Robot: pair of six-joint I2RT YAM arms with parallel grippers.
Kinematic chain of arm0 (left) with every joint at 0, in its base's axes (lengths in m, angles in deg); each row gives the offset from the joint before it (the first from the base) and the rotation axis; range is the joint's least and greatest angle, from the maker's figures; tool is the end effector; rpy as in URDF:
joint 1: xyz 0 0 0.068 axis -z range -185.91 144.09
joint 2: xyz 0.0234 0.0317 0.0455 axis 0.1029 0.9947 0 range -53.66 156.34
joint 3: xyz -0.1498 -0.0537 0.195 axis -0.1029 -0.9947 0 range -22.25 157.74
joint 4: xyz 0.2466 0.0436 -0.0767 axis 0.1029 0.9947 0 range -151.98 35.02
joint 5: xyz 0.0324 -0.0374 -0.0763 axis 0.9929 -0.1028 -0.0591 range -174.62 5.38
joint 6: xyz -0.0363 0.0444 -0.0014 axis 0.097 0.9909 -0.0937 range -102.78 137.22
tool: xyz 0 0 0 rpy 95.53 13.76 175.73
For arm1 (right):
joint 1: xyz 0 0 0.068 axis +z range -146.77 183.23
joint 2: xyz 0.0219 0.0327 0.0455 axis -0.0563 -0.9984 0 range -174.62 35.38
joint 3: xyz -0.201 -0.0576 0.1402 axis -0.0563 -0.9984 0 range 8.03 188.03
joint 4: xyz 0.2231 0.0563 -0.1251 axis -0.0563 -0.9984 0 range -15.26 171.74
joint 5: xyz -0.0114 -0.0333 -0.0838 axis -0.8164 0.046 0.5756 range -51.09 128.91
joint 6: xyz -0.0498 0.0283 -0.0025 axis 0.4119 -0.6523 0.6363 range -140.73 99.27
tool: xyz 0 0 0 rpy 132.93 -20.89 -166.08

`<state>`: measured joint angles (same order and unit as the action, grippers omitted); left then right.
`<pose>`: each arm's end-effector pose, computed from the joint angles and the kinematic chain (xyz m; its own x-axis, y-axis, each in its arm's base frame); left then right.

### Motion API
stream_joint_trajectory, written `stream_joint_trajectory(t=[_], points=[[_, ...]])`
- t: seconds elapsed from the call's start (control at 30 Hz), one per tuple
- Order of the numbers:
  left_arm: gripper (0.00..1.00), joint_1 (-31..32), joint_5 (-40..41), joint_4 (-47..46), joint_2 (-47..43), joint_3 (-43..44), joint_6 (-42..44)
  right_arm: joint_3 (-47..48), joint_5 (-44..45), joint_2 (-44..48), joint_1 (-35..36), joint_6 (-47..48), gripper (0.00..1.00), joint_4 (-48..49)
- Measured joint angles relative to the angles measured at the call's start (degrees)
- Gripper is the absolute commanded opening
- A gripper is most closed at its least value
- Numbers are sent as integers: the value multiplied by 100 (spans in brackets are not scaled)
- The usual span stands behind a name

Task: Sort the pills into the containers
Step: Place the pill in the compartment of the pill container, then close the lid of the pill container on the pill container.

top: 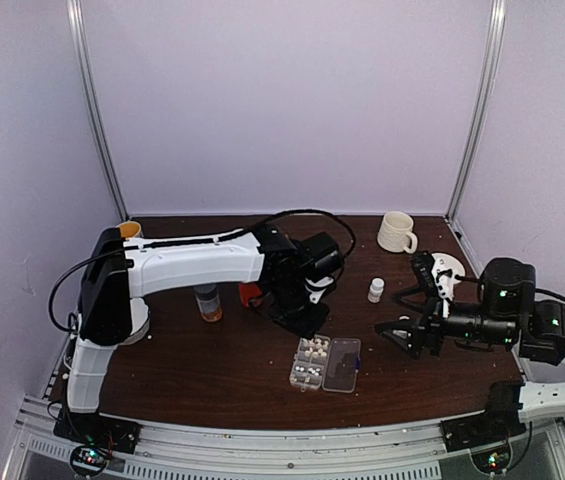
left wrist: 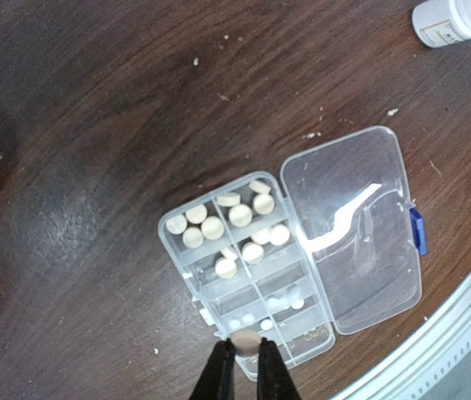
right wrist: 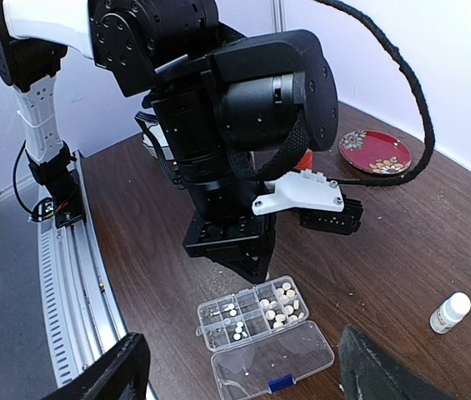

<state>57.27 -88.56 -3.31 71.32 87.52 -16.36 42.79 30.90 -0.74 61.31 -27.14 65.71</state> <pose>0.1975 -0.3968 0.1954 -0.8583 0.4747 -0.1948 0.5091 0.8351 -0.2085 0.0905 0.1559 0.2762 -0.2586 -0.2062 -0.9437 -0.8875 0.4365 0.1479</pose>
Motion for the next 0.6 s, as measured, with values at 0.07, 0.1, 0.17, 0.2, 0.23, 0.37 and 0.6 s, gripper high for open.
stream_joint_trajectory(t=[0.07, 0.1, 0.17, 0.2, 0.23, 0.37, 0.6], points=[[8, 0, -26, -15, 42, 103, 24, -17, 33, 22, 0, -2, 81, -2], [8, 0, -48, -13, 70, 136, 31, -24, 44, 22, 0, -4, 81, -7], [8, 0, -103, -24, 131, 164, 59, -31, 61, 22, 0, -24, 81, -7], [8, 0, -120, -20, 166, 164, 68, -33, 66, 22, 0, -33, 81, -4], [9, 0, -131, -20, 205, 164, 70, -33, 68, 22, 0, -48, 82, -7], [24, 0, -138, -17, 339, 164, 98, -81, 83, 46, 0, -114, 84, -4], [37, 0, -98, -15, 365, 164, 160, -129, 96, 61, 0, -269, 85, -9]])
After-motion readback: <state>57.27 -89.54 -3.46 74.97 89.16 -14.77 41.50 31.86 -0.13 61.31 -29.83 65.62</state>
